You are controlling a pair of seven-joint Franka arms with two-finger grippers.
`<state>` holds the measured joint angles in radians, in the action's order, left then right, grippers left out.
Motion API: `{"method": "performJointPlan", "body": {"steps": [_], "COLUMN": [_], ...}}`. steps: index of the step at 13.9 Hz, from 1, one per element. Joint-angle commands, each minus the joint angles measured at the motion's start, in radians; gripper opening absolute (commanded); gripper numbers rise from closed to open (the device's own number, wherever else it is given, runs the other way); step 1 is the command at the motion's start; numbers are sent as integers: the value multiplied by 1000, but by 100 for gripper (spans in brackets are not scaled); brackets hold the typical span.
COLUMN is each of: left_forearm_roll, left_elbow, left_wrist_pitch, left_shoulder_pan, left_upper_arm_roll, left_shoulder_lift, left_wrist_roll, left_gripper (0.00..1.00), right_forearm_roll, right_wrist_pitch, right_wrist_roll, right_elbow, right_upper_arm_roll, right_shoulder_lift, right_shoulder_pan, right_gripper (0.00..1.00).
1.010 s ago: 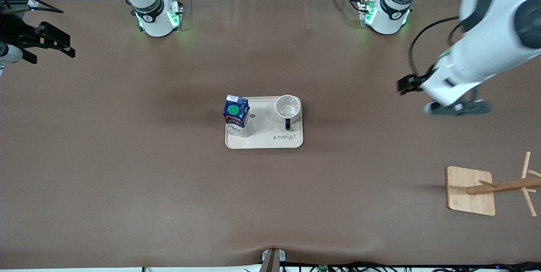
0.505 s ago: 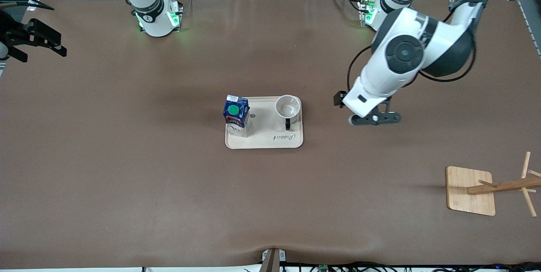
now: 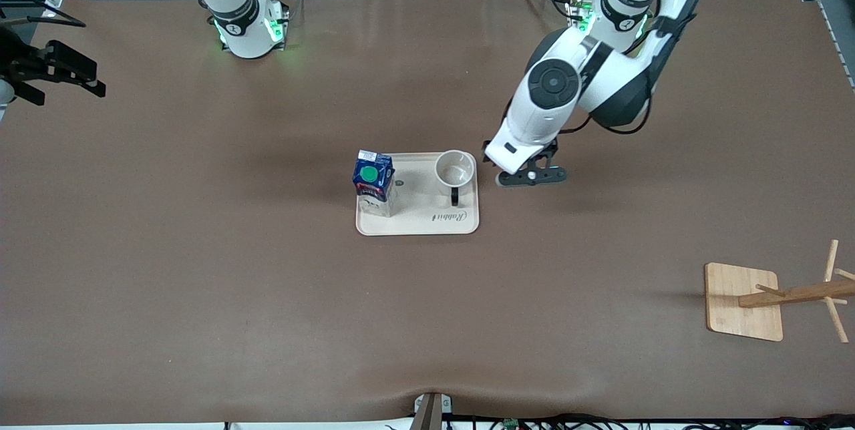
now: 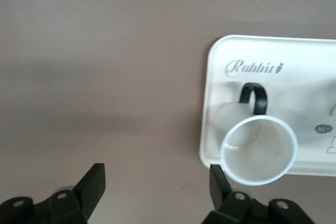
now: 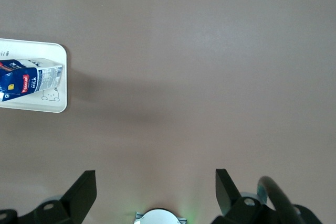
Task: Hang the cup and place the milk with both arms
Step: 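Reach the left gripper toward the white mug on the tray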
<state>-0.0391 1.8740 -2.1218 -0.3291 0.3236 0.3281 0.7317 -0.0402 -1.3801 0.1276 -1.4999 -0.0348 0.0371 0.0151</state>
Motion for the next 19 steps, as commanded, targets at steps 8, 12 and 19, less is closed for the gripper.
{"method": "performJointPlan", "body": {"steps": [8,12,19], "left_forearm_roll": [-8,-15,-113], "left_elbow": [-42,-56,-87], "left_wrist_pitch": [-144,-144,-135], "left_shoulder_pan": [-100,-119,-116], "left_upper_arm_roll": [-8,-9,-8], "left_shoulder_lift": [166,206,224], "left_wrist_roll": [101,98,83], "left_gripper": [64,51,0], "right_forearm_roll": [2,6,-180], "right_wrist_pitch": [24,27,3], "right_wrist_roll": [3,0,-236], "right_elbow": [27,18,-25], "right_upper_arm_roll": [9,13,41], "right_shoulder_lift": [-129,-167,-167], "right_shoulder_pan": [-53,-52,5], "right_gripper": [100,100,100]}}
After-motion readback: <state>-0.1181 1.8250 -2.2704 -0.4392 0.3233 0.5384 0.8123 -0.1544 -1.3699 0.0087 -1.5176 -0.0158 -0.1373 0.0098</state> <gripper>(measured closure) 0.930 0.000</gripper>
